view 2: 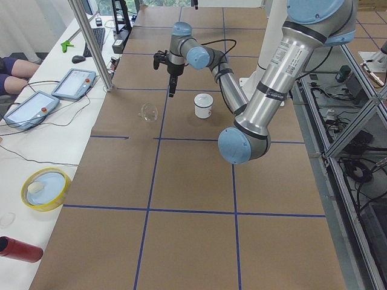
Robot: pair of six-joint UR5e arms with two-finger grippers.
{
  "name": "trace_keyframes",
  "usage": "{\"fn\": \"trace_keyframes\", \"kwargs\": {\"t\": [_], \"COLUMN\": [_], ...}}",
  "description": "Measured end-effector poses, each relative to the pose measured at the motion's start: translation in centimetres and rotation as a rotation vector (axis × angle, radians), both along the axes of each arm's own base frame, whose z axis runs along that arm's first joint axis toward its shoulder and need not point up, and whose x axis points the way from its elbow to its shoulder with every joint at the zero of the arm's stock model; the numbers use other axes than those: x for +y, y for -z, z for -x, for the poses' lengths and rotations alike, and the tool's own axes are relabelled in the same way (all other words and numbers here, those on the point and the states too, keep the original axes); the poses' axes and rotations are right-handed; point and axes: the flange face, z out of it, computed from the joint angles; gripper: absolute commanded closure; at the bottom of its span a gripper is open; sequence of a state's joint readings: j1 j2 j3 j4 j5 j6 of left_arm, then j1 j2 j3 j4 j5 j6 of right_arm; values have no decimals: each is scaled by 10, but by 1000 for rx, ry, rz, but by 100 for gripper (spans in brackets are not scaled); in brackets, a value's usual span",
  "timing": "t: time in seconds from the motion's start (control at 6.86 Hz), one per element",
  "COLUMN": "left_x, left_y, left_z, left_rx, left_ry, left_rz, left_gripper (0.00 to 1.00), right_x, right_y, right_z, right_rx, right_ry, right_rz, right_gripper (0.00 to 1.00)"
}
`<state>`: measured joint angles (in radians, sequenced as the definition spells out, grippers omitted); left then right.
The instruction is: Remove funnel from cup
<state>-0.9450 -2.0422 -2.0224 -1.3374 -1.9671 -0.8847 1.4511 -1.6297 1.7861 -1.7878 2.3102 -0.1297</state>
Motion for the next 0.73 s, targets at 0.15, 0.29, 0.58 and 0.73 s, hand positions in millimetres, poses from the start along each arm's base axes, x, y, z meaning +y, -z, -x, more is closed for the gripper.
{"fn": "trace_keyframes", "kwargs": {"t": [0.15, 0.29, 0.58, 0.73], "left_x": [-30, -58, -85, -84], "left_y": [-33, -78, -168, -212], "left_z": [46, 99, 194, 224], "left_rx": [-42, -92, -154, -119], "left_ry": [-18, -50, -178, -251], "left_rz": [-4, -2, -14, -13], "left_gripper": [0, 0, 0, 0], "right_x": [0, 0, 0, 0], "right_y": [0, 0, 0, 0], "right_z": [0, 0, 0, 0], "right_rx": [0, 0, 0, 0], "right_ry": [0, 0, 0, 1], "right_rz": [-1, -1, -1, 0], "right_gripper": [0, 0, 0, 0]}}
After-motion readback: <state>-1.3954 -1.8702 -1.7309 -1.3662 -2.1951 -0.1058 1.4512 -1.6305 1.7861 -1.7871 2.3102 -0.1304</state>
